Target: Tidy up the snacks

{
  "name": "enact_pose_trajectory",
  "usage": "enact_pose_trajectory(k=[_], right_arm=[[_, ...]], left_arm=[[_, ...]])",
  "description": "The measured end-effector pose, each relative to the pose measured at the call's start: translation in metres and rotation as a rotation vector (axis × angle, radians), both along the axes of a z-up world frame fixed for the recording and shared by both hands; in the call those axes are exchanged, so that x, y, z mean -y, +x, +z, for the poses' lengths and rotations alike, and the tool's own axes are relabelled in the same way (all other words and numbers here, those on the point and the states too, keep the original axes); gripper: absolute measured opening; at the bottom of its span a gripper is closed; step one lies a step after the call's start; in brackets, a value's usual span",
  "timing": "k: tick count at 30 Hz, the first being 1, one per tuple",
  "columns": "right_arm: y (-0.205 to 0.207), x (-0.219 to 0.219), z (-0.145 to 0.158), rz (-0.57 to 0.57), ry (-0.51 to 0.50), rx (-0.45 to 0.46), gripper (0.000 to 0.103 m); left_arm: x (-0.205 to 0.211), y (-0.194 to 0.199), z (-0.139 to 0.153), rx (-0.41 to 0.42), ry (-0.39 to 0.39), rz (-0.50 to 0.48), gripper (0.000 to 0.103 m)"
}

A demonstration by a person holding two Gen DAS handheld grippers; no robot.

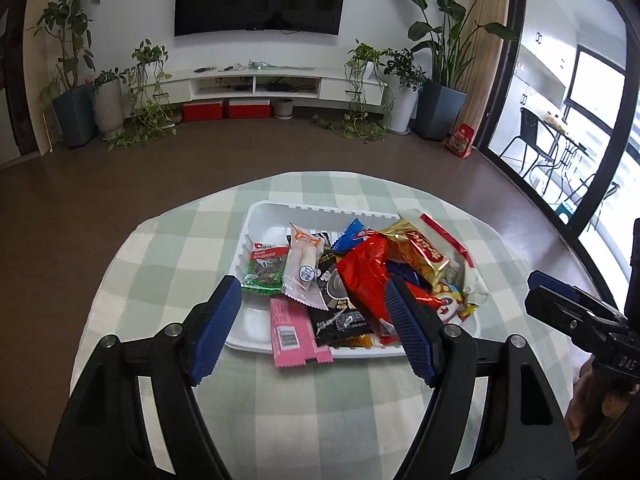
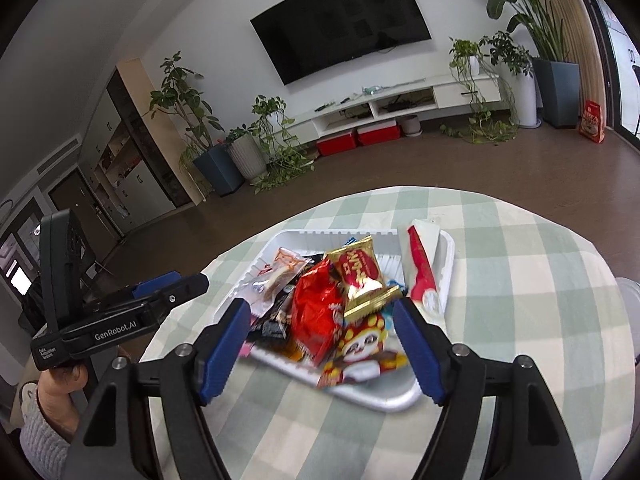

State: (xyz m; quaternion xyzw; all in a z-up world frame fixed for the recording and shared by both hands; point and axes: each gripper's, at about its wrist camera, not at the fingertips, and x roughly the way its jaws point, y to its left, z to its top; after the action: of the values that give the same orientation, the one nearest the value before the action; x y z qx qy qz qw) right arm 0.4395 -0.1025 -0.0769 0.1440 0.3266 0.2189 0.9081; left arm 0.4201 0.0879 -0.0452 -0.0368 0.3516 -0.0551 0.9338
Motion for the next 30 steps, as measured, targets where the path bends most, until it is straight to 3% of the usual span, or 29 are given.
enact_pose_trajectory(k=[6, 8, 15, 18, 30], right_arm=[[-0.063, 0.016, 0.013, -0.054, 0.015, 0.051, 0.083], [-0.085, 0.023, 0.019, -0.078, 0.017, 0.072, 0.084], [-0.15, 0.038, 0.039, -0.161, -0.011, 0.176, 0.09], [-0.171, 0.041, 0.043, -0.191, -0.021, 0.216, 0.095], [-0.222, 0.043, 0.04, -0.242, -0.072, 0.285, 0.097]], left_arm=[[0.027, -0.073, 0.031, 0.079, 0.047, -0.018, 0.077], [0.037, -0.096, 0.042, 0.103, 0.055, -0.016, 0.084], [0.067, -0.166, 0.07, 0.18, 0.106, -0.015, 0.085], [0.076, -0.189, 0.077, 0.203, 0.112, -0.021, 0.085], [0.087, -0.243, 0.086, 0.261, 0.132, -0.024, 0.086]])
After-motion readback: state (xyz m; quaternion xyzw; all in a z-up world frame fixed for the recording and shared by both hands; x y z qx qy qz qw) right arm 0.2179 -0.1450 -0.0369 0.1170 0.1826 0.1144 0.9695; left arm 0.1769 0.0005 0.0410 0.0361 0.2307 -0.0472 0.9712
